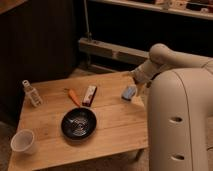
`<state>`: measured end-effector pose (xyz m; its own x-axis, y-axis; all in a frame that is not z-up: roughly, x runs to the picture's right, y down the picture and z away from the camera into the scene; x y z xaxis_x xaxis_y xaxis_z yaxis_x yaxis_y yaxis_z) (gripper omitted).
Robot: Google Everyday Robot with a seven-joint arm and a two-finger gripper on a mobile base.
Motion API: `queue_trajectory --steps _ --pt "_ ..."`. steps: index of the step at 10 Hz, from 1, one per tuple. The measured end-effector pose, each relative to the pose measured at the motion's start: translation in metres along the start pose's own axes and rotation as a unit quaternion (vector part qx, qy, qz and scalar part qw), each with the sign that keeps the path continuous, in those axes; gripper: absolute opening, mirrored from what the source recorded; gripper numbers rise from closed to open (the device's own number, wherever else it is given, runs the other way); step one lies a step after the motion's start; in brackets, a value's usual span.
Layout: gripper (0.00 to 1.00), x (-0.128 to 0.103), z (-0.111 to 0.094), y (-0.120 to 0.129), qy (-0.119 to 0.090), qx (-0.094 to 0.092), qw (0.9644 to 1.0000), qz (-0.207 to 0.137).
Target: Place the white sponge in the ceramic cup
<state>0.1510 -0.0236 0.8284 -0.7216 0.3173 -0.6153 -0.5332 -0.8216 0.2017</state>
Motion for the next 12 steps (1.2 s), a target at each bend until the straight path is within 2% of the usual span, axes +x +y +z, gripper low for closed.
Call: queue_trajectory --steps 2,3,4,5,7,8,9,10,12 --pt "0.8 0.0 -0.001 -0.001 -0.006 0.002 1.0 -0.004" --pt "0.8 -0.002 -0.001 0.001 -0.02 0.008 0.9996 -0.015" --pt "0.8 -0.004 -0.005 0.009 -0.05 0.013 0.9977 -0.043" --pt "0.8 -0.012 -0.009 0.018 -0.095 0.014 0.9915 -0.087" --pt "0.8 -0.026 -0.019 0.029 -0.163 0.012 0.9744 -0.154" --pt "0.8 -0.026 -0.02 0.034 -0.174 0.011 0.9702 -0.169" --pt "0.8 -0.028 -0.021 0.035 -0.178 0.011 0.9686 -0.173" --pt "0.8 -0.028 -0.019 0.033 -0.166 0.01 0.9713 -0.171" --pt "0.8 -0.033 -0.003 0.036 -0.133 0.0 0.9759 -0.173"
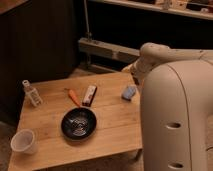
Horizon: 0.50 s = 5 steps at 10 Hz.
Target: Place the white sponge in the ceramic cup
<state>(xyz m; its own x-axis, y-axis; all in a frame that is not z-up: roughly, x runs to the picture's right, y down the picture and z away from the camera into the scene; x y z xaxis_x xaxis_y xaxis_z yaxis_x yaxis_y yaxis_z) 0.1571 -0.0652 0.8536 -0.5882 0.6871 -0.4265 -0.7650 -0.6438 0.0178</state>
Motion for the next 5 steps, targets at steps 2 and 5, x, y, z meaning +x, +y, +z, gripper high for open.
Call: queue_trajectory --steps 2,5 --pt "0.8 0.005 0.04 -0.003 0.049 -0.01 0.9985 -0.021" --pt "0.8 0.024 0.084 0.0 0.086 0.019 0.9907 -0.103"
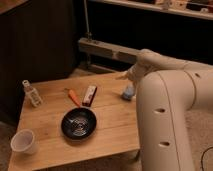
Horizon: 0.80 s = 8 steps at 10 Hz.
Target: Place the white sponge in the ceramic cup
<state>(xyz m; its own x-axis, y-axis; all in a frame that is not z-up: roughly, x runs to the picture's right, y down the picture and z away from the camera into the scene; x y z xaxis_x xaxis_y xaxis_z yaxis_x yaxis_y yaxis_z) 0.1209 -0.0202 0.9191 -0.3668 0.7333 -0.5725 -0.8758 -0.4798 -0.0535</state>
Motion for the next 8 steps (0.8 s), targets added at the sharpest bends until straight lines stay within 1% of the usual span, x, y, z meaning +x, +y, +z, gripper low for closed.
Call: queue_trajectory --steps 1,2,3,4,5,6,8 --pt "0.8 0.002 0.001 -0.003 0.003 0.028 0.9994 -0.02" --pt "0.8 0.004 0.001 -0.002 0.005 0.068 0.9967 -0.044" --pt "0.8 0.006 -0.001 -0.01 0.007 0.099 0.9933 -0.059" --pt "0.8 0.006 -0.005 -0.021 0.01 0.116 0.9912 -0.063" --pt "0.8 0.007 -0.006 -0.036 0.018 0.122 0.9906 -0.058" --pt "0.8 0.011 0.0 -0.044 0.031 0.123 0.9906 -0.051" --pt "0.8 0.02 0.011 -0.055 0.049 0.117 0.9914 -0.03"
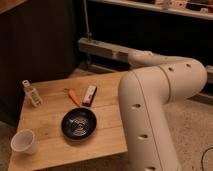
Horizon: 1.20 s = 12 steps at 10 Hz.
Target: Place the white sponge in the ceramic cup
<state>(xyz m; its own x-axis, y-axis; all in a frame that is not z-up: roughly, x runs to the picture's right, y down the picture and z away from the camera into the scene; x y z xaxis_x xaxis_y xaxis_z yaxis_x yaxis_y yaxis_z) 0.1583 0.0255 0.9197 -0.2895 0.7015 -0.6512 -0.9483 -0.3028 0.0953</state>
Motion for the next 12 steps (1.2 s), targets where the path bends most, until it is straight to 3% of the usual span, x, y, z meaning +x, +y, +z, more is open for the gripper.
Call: queue_trajectory --steps 2,6,9,12 --pt "0.8 0.01 0.012 -0.005 0.015 -0.004 0.9997 0.016" --pt "0.8 0.008 0.041 -0.001 0.006 0.02 0.999 0.039" --pt "0.8 0.004 0.06 -0.003 -0.026 0.05 0.9953 0.08" --pt "0.8 -0.014 0.044 -0.006 -0.061 0.047 0.9906 0.113"
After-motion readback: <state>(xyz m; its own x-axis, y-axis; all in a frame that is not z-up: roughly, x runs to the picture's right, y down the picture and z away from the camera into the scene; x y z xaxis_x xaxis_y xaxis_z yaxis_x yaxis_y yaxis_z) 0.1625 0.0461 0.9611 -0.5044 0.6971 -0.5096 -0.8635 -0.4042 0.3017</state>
